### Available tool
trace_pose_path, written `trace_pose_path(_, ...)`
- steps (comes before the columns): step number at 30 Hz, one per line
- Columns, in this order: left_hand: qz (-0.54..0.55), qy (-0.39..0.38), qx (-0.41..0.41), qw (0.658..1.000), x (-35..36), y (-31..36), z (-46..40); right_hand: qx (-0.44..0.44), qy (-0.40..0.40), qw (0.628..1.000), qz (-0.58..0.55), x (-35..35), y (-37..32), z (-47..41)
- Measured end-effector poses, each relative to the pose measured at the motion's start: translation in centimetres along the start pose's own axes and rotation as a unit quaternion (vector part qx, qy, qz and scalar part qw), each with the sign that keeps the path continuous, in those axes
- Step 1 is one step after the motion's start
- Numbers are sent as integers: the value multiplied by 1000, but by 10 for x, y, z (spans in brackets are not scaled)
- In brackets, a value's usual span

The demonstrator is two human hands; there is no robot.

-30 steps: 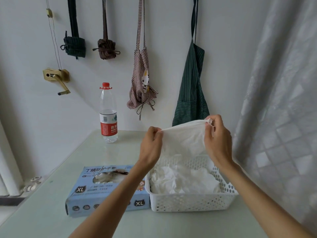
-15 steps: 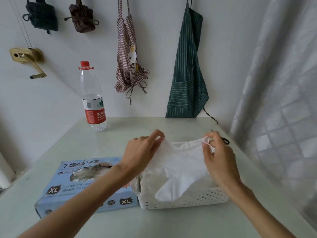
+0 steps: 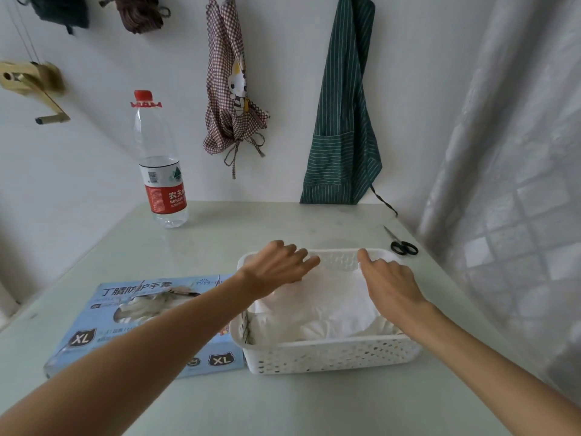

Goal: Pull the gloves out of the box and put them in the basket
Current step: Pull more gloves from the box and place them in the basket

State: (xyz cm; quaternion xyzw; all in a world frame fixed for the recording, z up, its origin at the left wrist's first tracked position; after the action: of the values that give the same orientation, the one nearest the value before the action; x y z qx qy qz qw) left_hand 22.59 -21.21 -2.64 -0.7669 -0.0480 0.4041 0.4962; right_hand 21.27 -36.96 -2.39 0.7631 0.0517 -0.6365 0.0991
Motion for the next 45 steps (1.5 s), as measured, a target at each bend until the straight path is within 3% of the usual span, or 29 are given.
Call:
trace_pose_path(4, 29, 9, -36, 999, -22, -16, 2, -43, -4, 998, 37, 4, -6, -6)
trace_pose_path(7, 129, -65, -123, 982, -24, -34, 13, -43, 27, 999, -7, -5, 0, -5)
trace_pose_path(9, 253, -111, -150, 949, -25, -38, 25, -25, 62, 991, -114, -24, 12, -3)
trace_pose_path(12, 361, -214, -59, 906, -20, -17, 41, 1, 13, 938, -345, -37, 21, -7)
trace_pose_path(14, 350, -285, 3, 893, -15, 3, 49, -12, -118, 911, -395, -24, 7, -9)
trace_pose_path(17, 248, -314, 40, 916, -1, 20, 54, -24, -304, 907, -291, 5, -5, -4)
trace_pose_path(20, 178, -350, 48, 918, 13, 27, 57, -12, -364, 900, -238, 18, 2, 0)
trace_pose_path(24, 122, -393, 55, 910, 23, 32, 59, -6, -365, 913, -181, 34, 7, 0)
trace_pose_path(29, 132, -397, 62, 906, 18, 36, 58, -5, -355, 921, -160, 48, 3, 1)
trace_pose_path(32, 226, -389, 45, 892, 6, 23, 56, -8, -352, 923, -157, 27, 3, 1)
trace_pose_path(36, 316, -381, 2, 869, -8, -5, 57, -42, -274, 944, -178, -10, -11, 4)
trace_pose_path(39, 291, -366, -17, 884, -4, -8, 59, -38, -276, 932, -232, -8, -28, 10)
trace_pose_path(42, 258, -366, -17, 894, 3, 2, 65, -26, -324, 926, -194, 15, -37, 16)
trace_pose_path(45, 287, -284, -68, 912, -9, -9, 70, -8, -341, 919, -196, 22, -35, 21)
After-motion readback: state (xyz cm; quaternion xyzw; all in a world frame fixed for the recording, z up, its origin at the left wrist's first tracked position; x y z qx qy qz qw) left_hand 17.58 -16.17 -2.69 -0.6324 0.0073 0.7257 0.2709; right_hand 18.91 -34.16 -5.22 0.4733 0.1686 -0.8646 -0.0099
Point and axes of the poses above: each hand's wrist, its own z-axis away from the middle knuckle, its own x-axis out of the palm, y = z × x, the point moved 6 cm from there along -z, towards the middle knuckle, and after that the axes turned 13 degrees about -z, right-handed, at the moved point
